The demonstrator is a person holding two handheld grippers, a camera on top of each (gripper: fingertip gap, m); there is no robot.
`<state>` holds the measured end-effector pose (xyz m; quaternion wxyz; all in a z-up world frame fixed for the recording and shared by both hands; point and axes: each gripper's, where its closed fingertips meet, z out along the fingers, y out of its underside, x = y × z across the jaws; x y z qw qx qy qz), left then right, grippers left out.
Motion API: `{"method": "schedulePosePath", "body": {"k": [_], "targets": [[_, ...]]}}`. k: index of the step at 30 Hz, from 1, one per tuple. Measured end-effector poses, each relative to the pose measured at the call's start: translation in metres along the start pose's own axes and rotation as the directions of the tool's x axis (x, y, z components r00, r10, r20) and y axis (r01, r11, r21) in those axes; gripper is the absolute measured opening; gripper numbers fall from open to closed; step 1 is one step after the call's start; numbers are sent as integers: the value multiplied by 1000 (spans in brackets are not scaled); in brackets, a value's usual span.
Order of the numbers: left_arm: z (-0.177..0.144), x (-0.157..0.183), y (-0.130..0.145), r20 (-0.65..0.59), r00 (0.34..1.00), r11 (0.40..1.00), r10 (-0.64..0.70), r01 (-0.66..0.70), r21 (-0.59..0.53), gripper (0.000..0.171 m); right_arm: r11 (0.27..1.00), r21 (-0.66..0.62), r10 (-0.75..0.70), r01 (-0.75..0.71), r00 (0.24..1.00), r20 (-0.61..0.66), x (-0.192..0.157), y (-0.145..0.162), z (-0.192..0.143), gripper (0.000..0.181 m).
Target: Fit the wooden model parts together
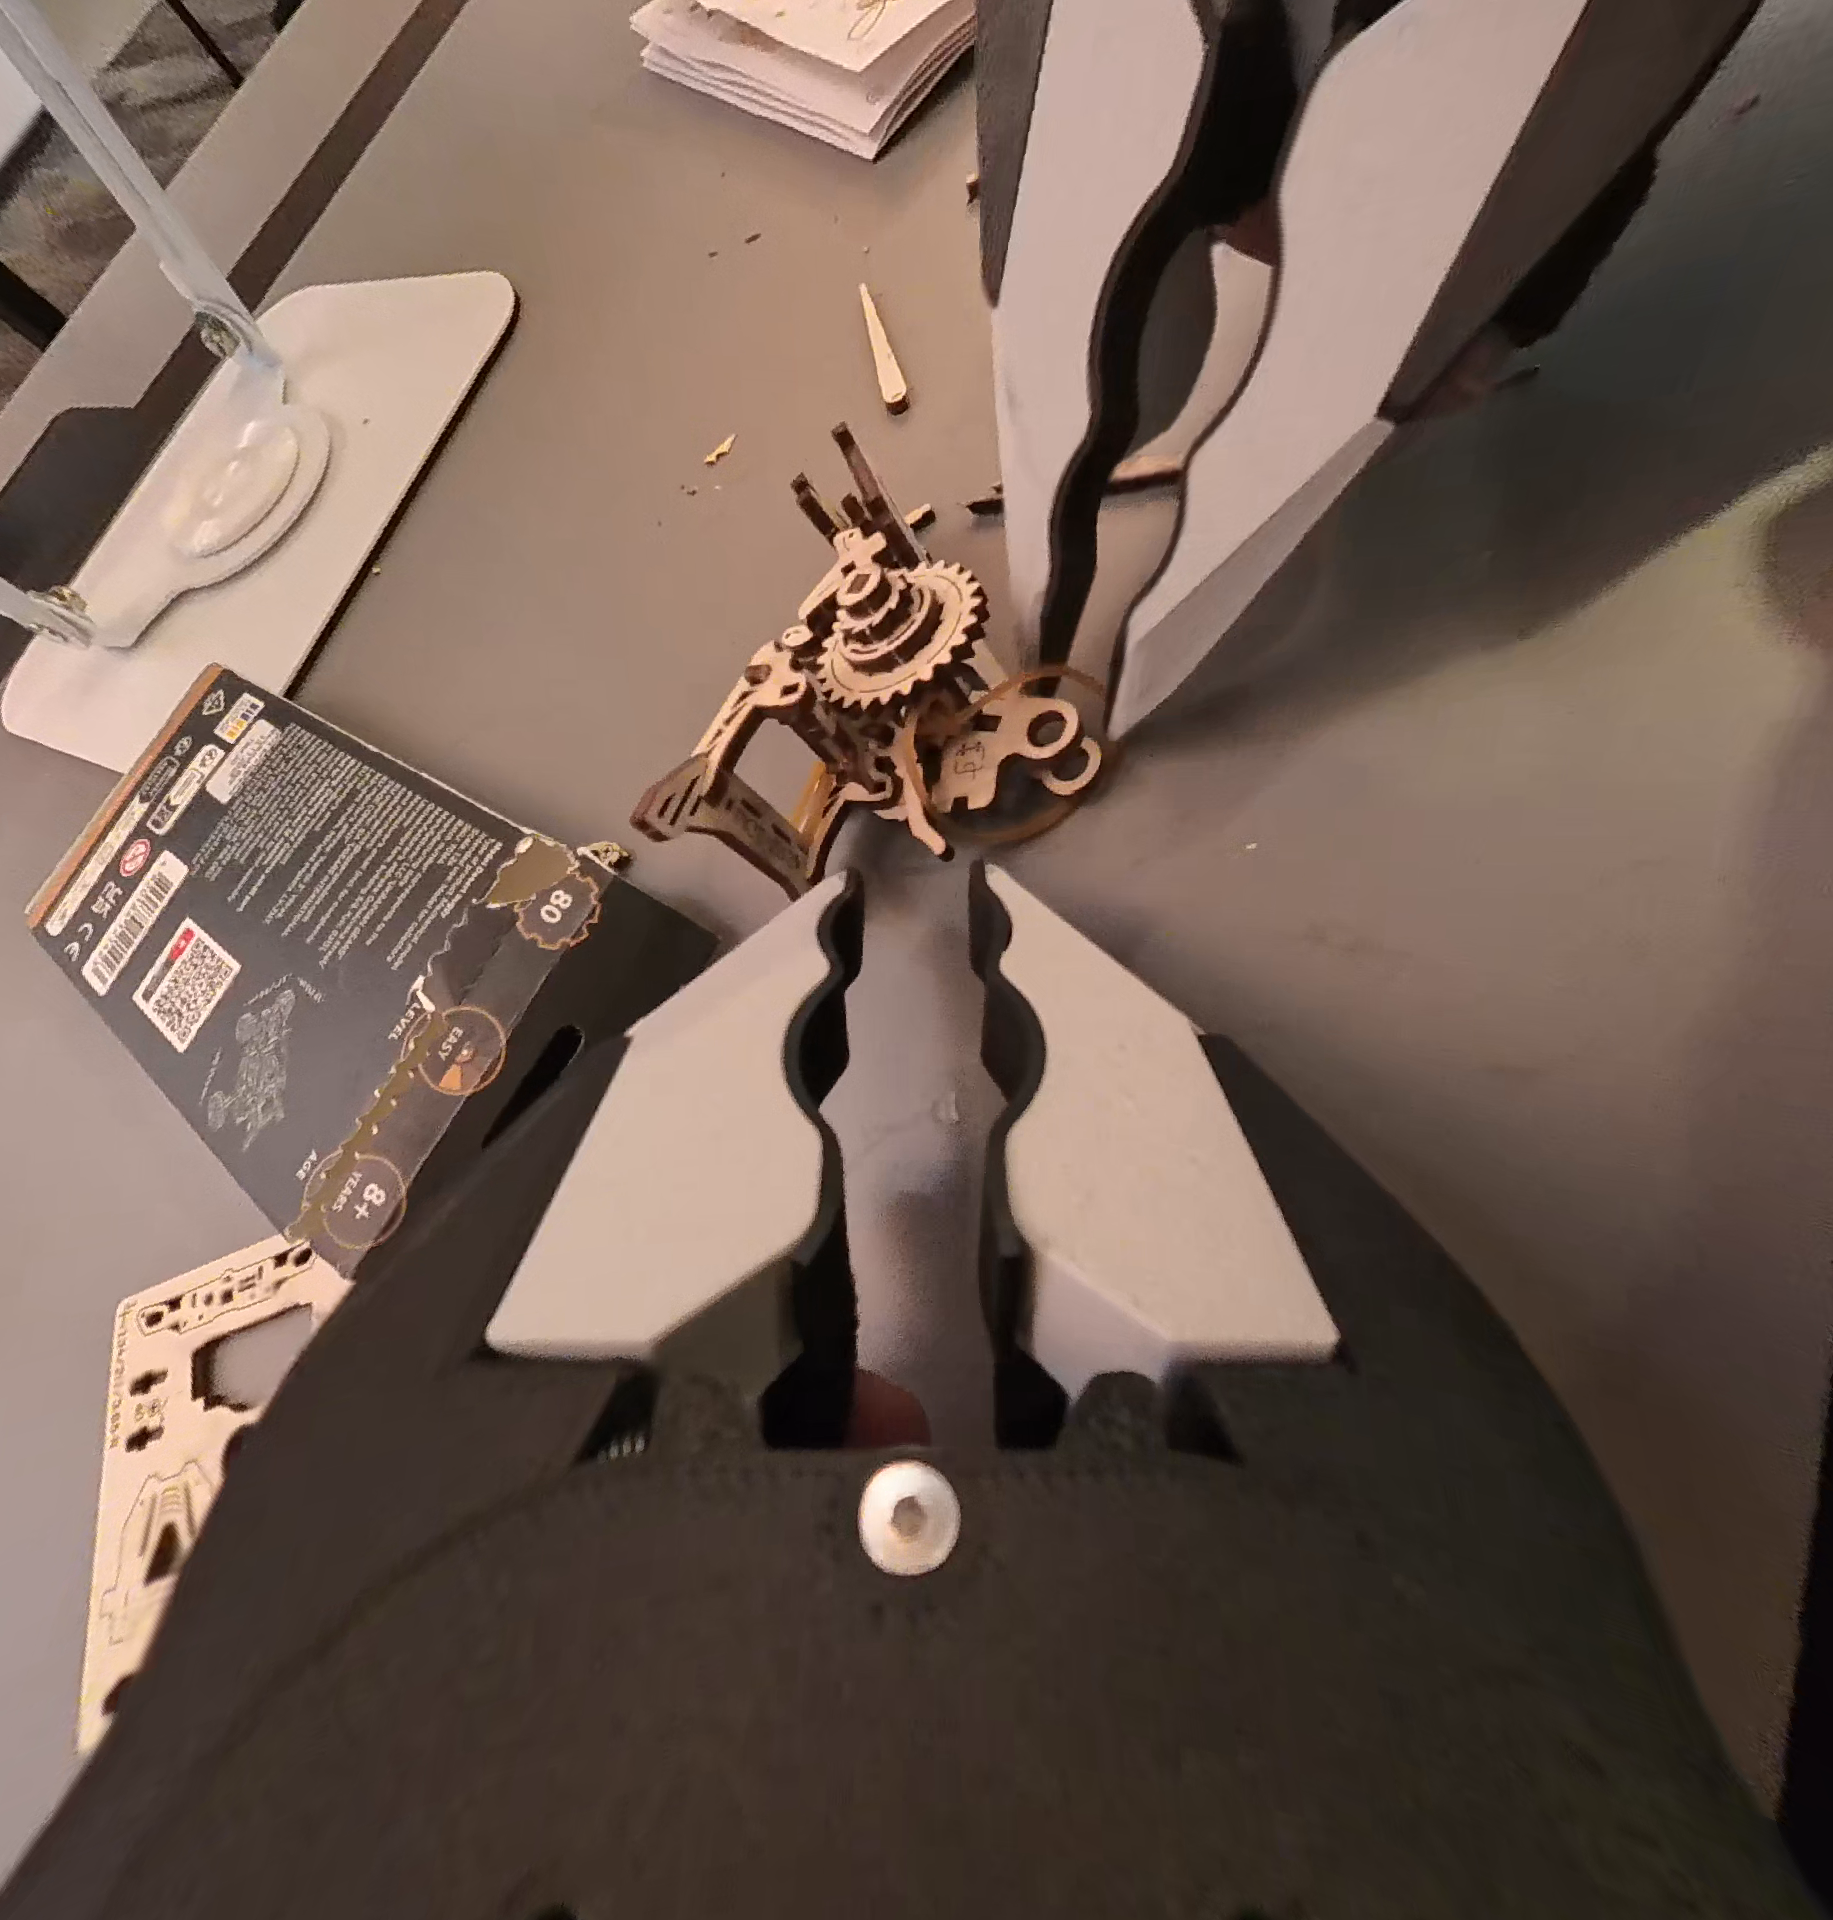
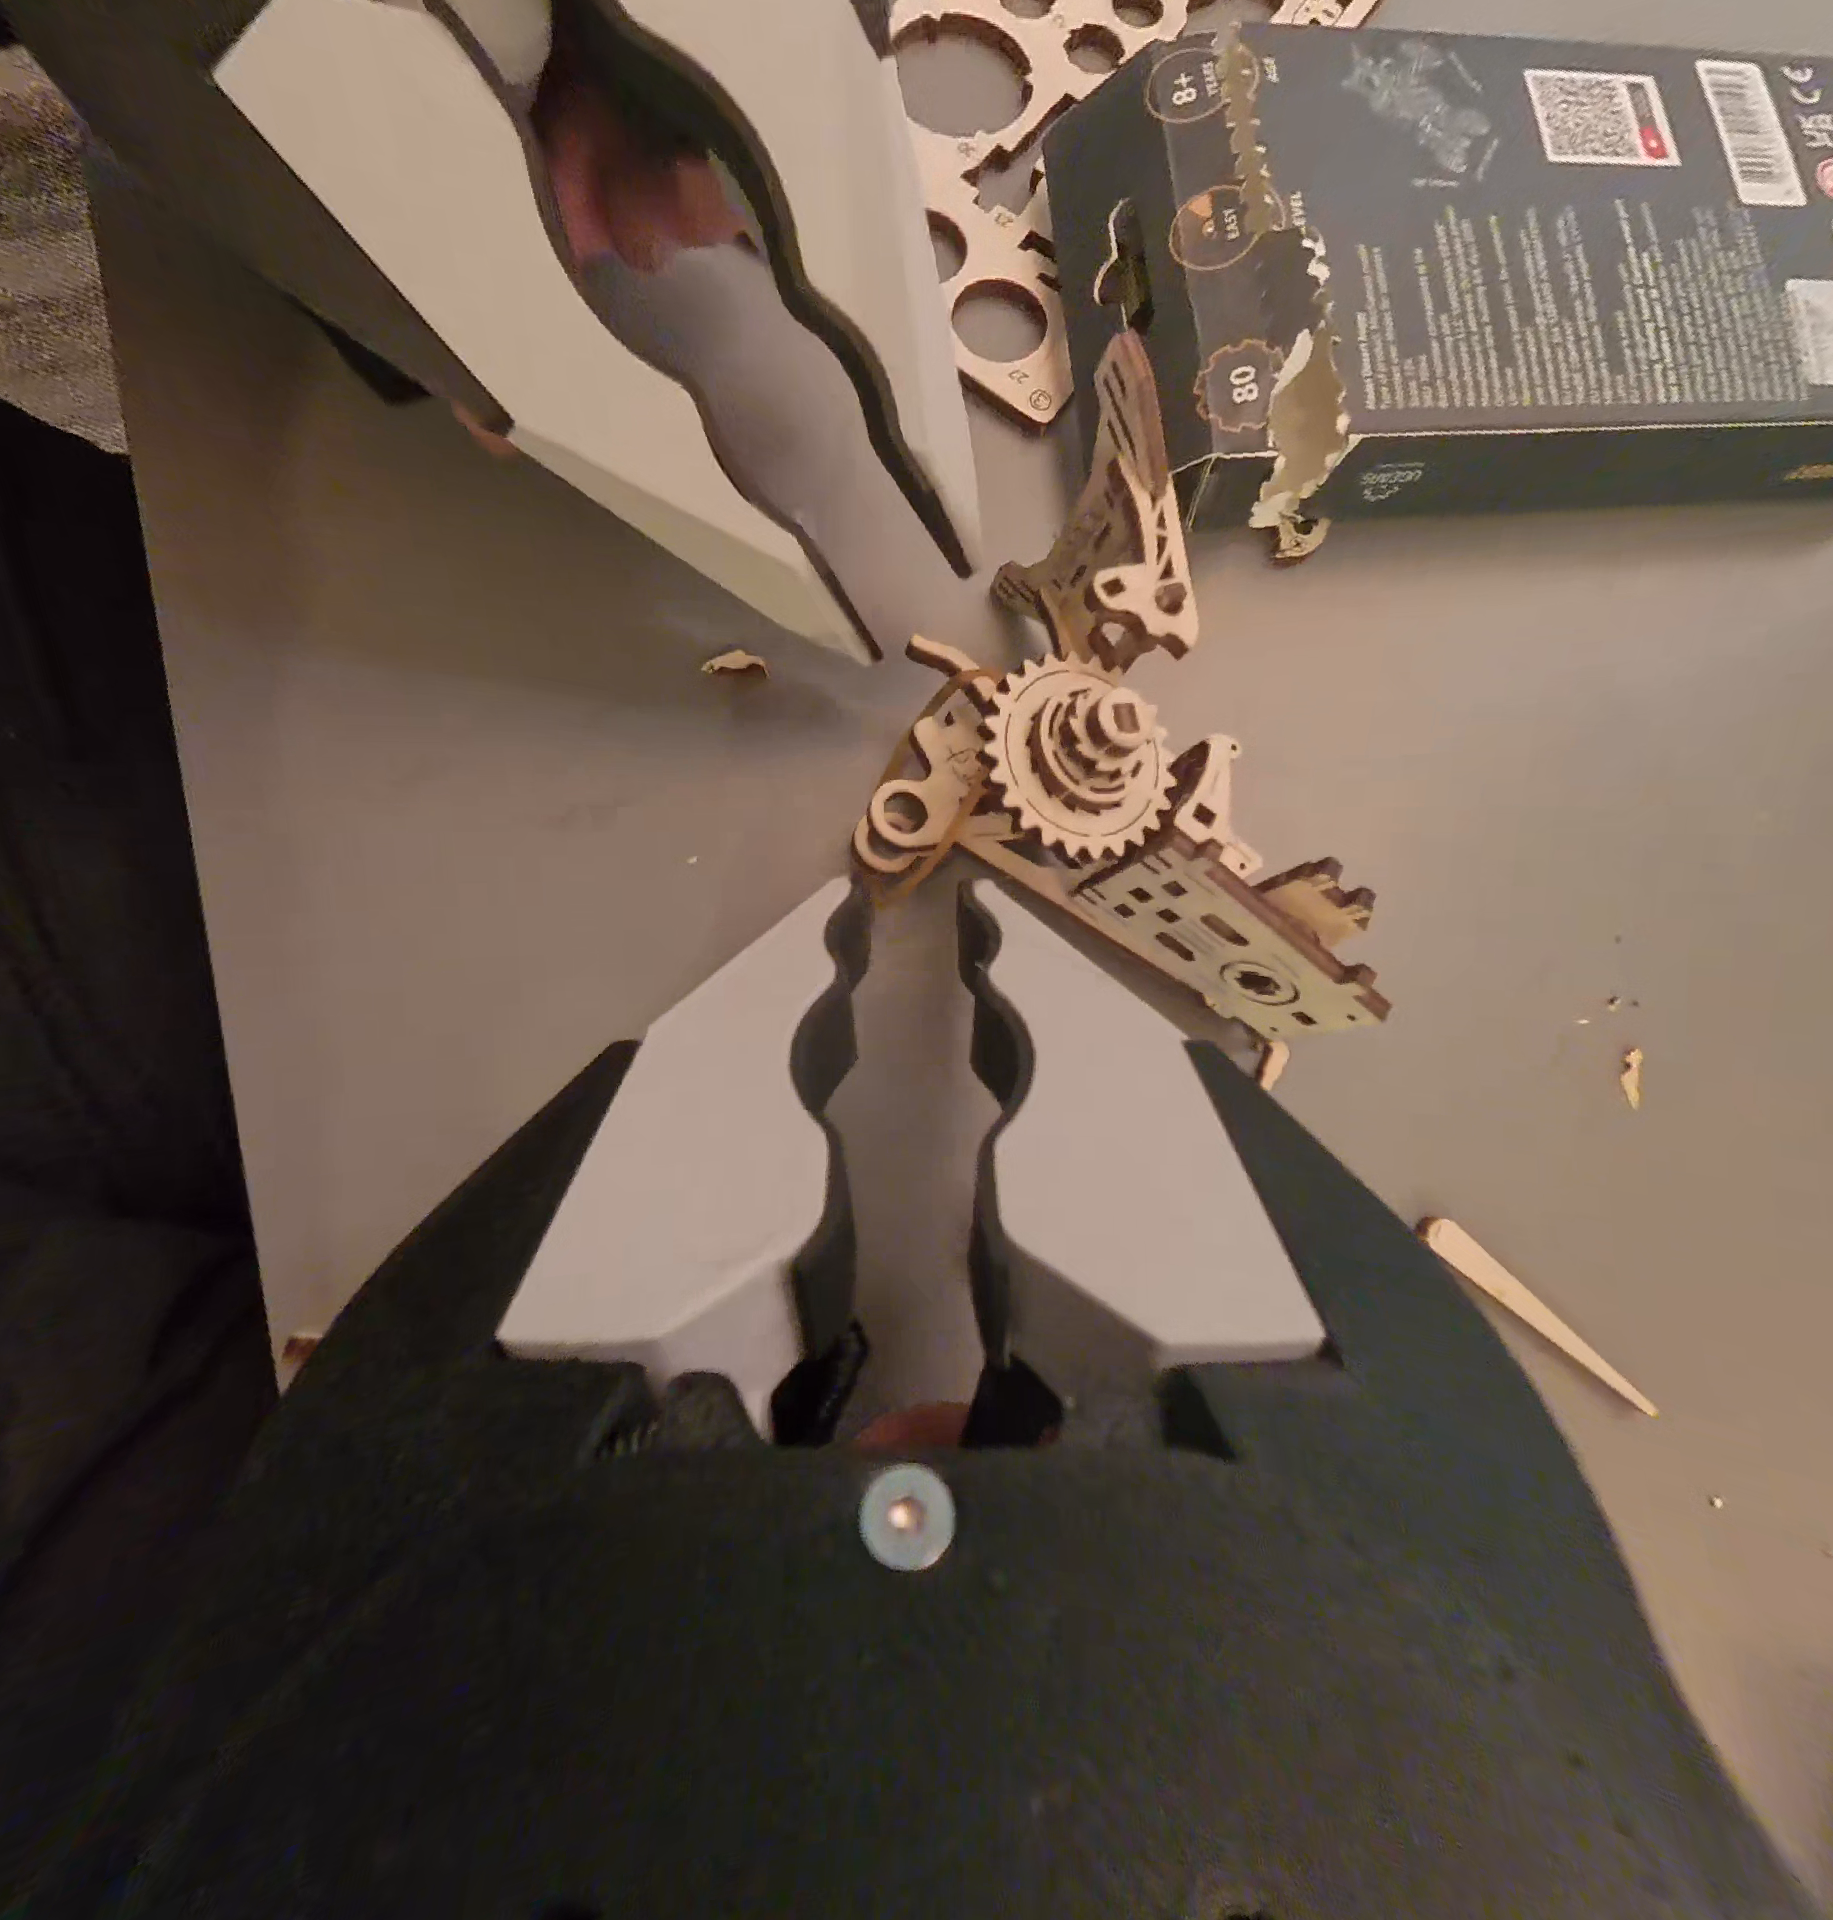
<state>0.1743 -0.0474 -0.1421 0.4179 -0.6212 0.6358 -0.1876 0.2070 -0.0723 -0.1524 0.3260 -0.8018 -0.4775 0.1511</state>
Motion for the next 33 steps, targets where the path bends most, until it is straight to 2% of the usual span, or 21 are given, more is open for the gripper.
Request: {"method": "schedulePosePath", "body": {"k": [3, 17, 23, 33], "targets": [[1, 3, -2, -11, 1000, 1000, 24, -23, 8, 17, 1000, 5, 27, -27, 999, 29, -4, -2, 2, 0], [1, 3, -5, -3, 999, 998, 49, -49, 29, 17, 979, 45, 191, -200, 970, 150, -13, -8, -7, 0], [4, 8, -5, 3, 995, 995, 95, -95, 17, 13, 973, -1, 224, -229, 951, 212, -25, -2, -6, 0], [2, 11, -6, -5, 995, 995, 96, -96, 20, 15, 917, 27, 364, -398, 864, 348, -38, -18, -9, 0]]}}
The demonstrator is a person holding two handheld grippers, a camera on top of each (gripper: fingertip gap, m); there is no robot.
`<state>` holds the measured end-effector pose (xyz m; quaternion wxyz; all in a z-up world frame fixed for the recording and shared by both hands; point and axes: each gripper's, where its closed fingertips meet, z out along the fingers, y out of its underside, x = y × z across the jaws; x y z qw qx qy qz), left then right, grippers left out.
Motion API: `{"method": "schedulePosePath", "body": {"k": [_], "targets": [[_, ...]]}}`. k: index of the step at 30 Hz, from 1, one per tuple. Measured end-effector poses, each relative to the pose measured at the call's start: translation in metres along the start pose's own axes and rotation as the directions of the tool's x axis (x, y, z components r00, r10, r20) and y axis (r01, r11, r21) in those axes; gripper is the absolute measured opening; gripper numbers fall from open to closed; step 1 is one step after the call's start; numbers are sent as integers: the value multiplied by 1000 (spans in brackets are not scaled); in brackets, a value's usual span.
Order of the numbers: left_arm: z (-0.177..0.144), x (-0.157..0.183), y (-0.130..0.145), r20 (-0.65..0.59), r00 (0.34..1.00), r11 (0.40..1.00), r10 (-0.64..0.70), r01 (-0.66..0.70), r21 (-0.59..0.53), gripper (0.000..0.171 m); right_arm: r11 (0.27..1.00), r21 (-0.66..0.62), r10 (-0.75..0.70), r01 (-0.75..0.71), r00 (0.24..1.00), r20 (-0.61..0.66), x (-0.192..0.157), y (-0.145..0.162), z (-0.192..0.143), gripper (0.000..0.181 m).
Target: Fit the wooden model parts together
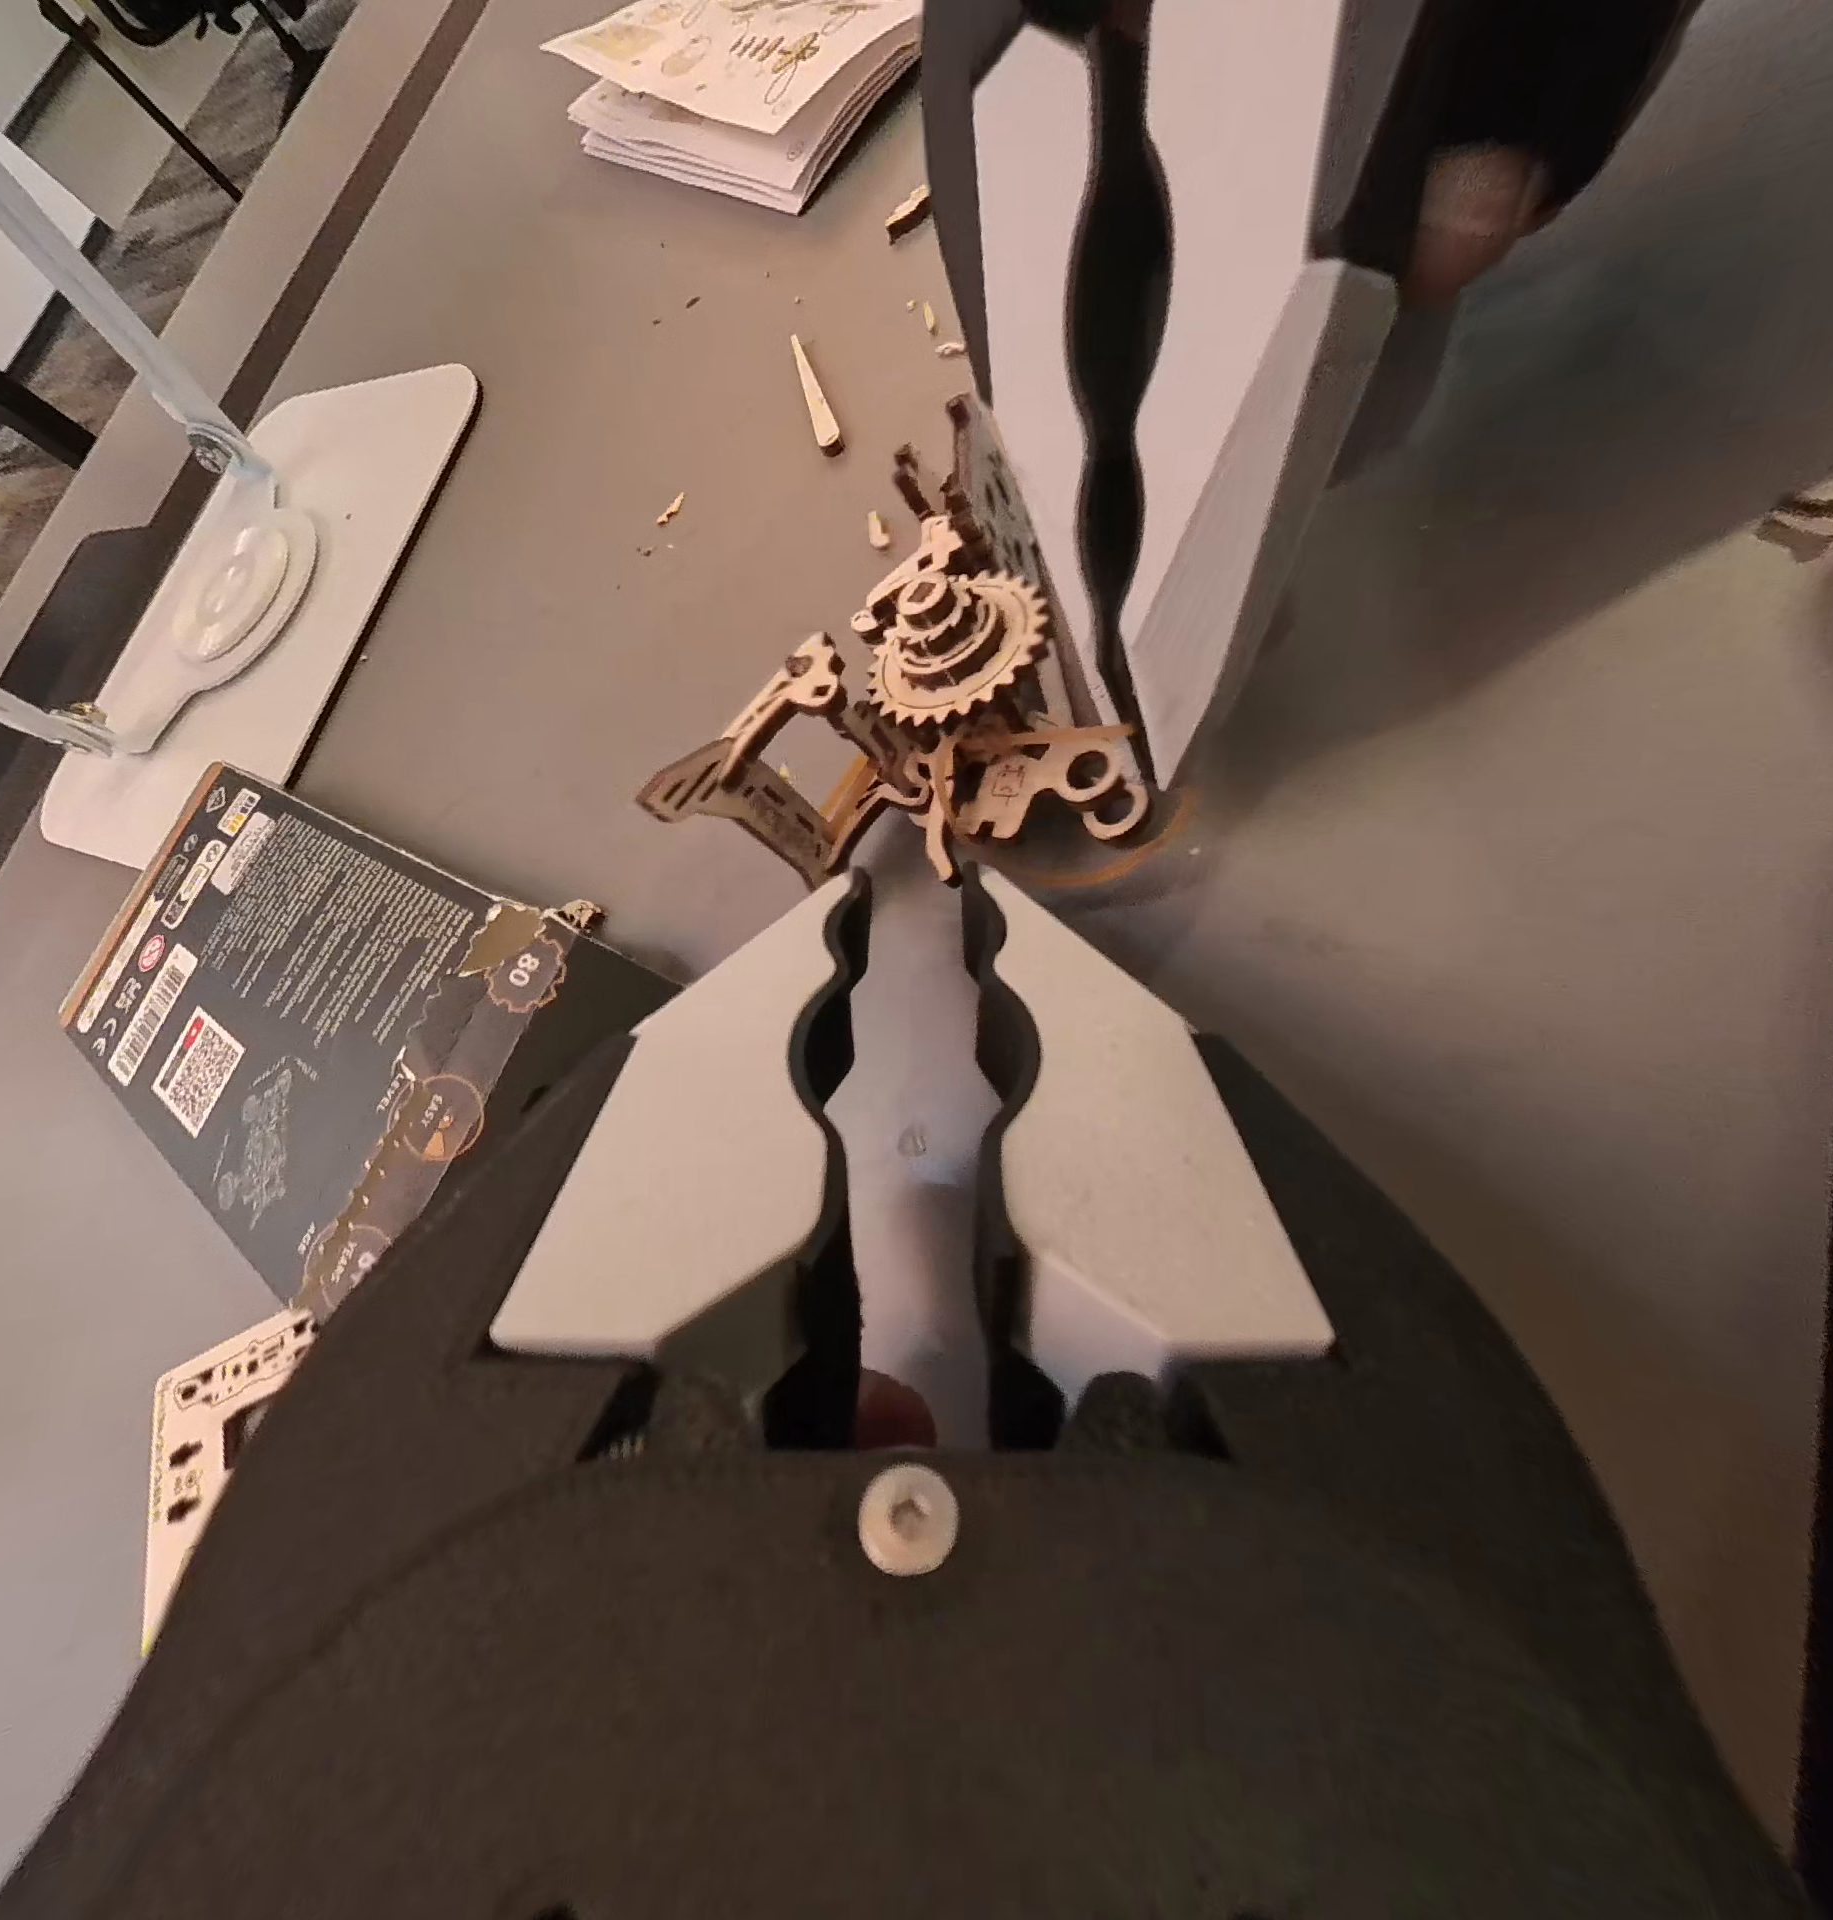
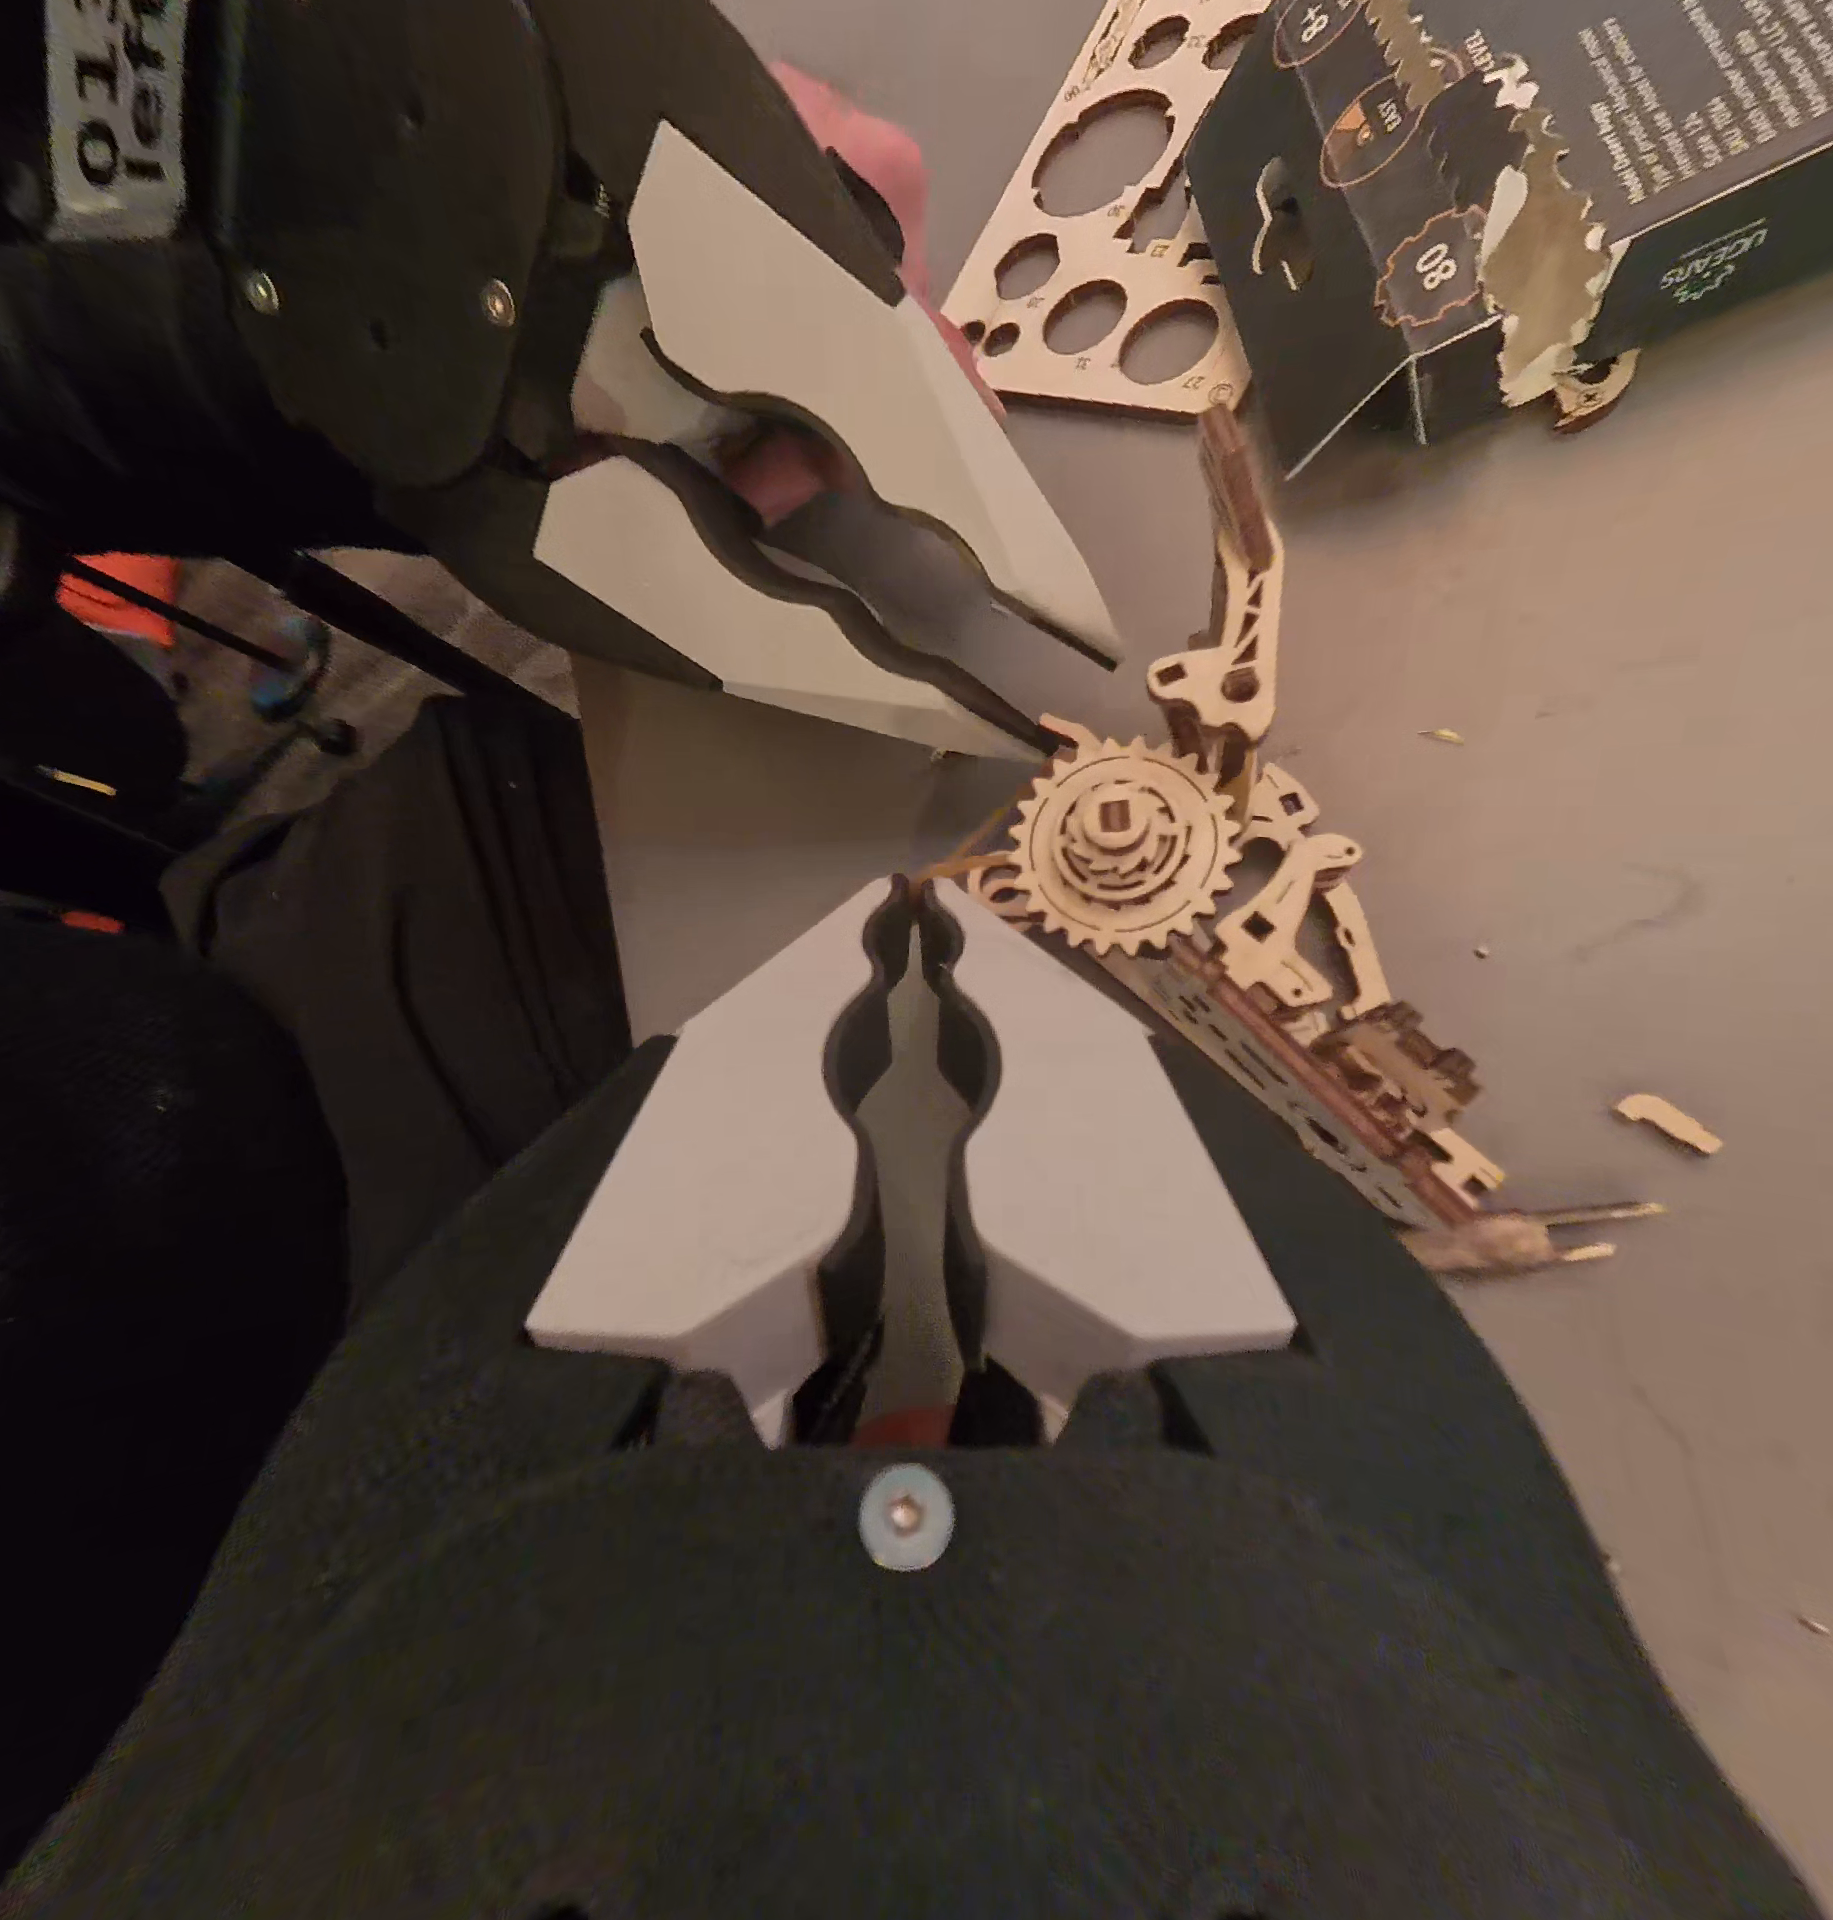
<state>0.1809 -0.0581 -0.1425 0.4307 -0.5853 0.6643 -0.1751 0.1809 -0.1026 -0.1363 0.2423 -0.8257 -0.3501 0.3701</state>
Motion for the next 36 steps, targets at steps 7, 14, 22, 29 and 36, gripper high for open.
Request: {"method": "schedulePosePath", "body": {"k": [7, 14, 22, 29, 36], "targets": [[-17, -3, 3, -6, 1000, 1000, -8, 8, -6, 25, 997, 31, 75, -76, 997, 36, -3, -1, 3, 2], [-26, 3, 11, -12, 1000, 1000, -15, 15, -22, 25, 999, 7, 47, -47, 999, 27, -10, 0, -4, 28], [-35, 1, 1, -15, 1000, 999, 4, -5, -39, 30, 999, -32, -7, 7, 1000, 6, -31, 18, -40, 50], [-52, 0, -6, 1, 1000, 995, 21, -21, -96, 33, 984, -42, -179, 176, 924, -339, -4, 55, -150, 56], [-58, 5, -32, 26, 1000, 992, 6, -2, -124, 35, 910, -329, -409, 253, 678, -610, 76, 147, -271, 55]]}}
